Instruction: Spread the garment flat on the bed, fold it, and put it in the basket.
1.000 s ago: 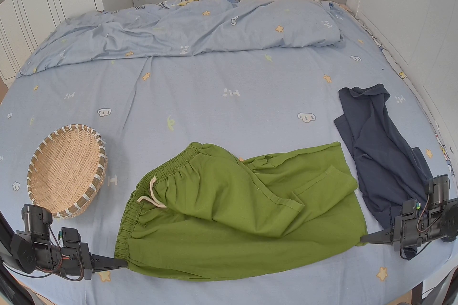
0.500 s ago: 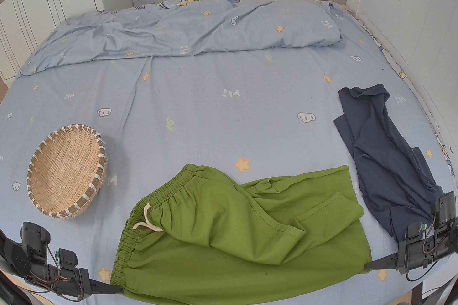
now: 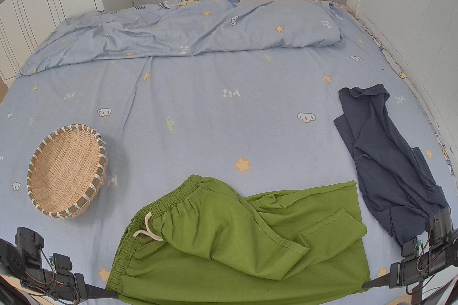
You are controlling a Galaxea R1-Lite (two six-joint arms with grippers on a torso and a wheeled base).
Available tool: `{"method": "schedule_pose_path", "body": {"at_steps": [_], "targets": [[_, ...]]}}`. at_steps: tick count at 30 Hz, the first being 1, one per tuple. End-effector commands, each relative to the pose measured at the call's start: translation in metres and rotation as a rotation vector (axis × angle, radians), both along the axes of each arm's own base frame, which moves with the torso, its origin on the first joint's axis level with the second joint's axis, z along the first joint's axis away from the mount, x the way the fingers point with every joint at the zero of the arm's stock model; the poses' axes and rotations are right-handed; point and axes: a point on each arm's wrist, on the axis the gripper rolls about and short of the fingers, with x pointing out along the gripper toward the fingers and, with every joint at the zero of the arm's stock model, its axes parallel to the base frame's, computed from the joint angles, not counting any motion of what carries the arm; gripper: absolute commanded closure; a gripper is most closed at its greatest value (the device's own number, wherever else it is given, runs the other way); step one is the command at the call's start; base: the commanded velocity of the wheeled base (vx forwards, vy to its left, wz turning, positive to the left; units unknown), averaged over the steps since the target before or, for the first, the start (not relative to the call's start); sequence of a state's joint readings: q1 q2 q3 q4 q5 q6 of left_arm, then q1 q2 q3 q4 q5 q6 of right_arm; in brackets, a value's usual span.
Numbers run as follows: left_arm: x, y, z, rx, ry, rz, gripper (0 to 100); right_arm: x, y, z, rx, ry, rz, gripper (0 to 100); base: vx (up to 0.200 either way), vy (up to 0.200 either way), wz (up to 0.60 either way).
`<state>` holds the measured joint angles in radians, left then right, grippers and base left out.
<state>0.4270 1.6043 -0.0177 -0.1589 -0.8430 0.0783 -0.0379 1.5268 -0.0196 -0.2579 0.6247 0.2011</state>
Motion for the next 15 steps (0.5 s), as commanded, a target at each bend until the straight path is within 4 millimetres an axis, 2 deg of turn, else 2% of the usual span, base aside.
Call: {"method": "schedule_pose_path", "body": {"at_steps": [1,7,15], "targets": [[-0.006,-0.004,-0.001,0.010,0.032,-0.020,100,-0.003,0.000,-0.002,0.000,0.017,0.004,100,0.000,0.000,0.00],[-0.012,-0.009,0.000,0.053,0.082,-0.044,100,0.008,-0.001,-0.003,0.000,-0.007,-0.004,100,0.000,0.000,0.00],[-0.012,-0.009,0.000,0.080,0.094,-0.057,100,0.012,-0.001,-0.009,-0.002,0.005,-0.007,100,0.000,0.000,0.00]]}}
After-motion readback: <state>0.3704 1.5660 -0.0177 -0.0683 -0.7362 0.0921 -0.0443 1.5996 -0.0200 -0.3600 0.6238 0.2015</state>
